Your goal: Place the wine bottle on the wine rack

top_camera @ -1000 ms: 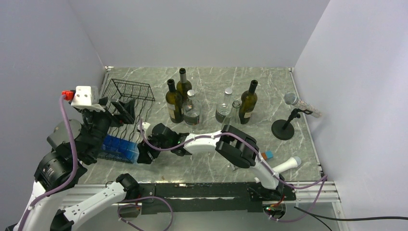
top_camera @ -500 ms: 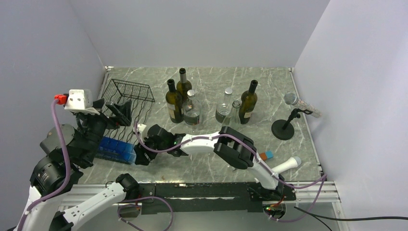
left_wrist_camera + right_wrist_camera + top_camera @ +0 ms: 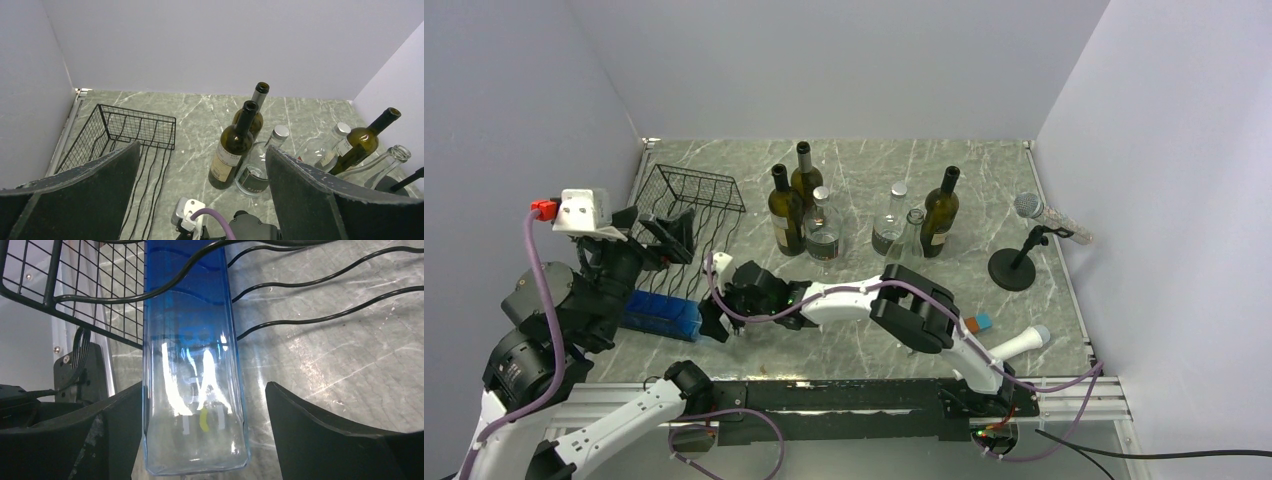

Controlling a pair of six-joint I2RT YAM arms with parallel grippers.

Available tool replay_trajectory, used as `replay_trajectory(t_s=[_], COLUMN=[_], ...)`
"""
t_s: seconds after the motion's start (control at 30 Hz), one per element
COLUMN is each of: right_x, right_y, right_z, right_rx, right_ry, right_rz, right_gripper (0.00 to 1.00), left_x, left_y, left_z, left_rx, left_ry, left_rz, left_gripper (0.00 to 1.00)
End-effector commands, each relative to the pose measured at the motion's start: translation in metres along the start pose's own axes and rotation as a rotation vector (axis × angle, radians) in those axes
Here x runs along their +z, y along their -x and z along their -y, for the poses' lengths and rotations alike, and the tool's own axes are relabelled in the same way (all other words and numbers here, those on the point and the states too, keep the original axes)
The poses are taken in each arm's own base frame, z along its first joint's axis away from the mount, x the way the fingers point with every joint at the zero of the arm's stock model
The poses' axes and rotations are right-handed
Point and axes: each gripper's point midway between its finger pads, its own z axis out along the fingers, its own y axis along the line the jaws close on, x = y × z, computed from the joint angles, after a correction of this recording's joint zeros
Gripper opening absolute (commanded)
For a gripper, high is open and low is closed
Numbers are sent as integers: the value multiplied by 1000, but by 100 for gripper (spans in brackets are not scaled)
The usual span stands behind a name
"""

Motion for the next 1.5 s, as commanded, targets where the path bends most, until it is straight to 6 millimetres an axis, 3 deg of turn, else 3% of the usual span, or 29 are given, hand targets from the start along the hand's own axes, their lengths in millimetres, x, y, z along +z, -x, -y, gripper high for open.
replay_trajectory(t_s=[0.0,0.1,0.4,0.6,0.77,0.93,1.1,1.23,1.33,1.47], right_x=[-22,-35,-79,-107,-145,-200,-258,-301,-317,-322], right_y=[57,65,108,128,135,139,164,179,180,168], right_z=[-20,-25,-64,-62,-36,-3,26,64,91,128], right_rx=[-47,-61,-104,-109,-70,-59,-43,19,55,101], right_ry=[10,16,135,59,-92,-283,-473,-634,-704,-793], right_rz=[145,164,234,210,164,138,158,182,182,110], right_gripper=[89,90,94,93,91,91,91,87,82,66], left_x=[-4,-4,-8,-14,-17,-25,-38,-36,-28,-16], left_y=[14,17,25,29,27,29,48,42,28,6], left_z=[-3,-2,3,3,7,9,10,12,15,24], left_rx=[-8,-10,-48,-73,-86,-127,-176,-168,-151,-131], left_ry=[4,1,-28,-50,-78,-114,-162,-164,-157,-164], left_rz=[33,35,55,67,58,76,138,113,75,15], left_gripper=[99,99,99,99,99,99,99,99,99,99])
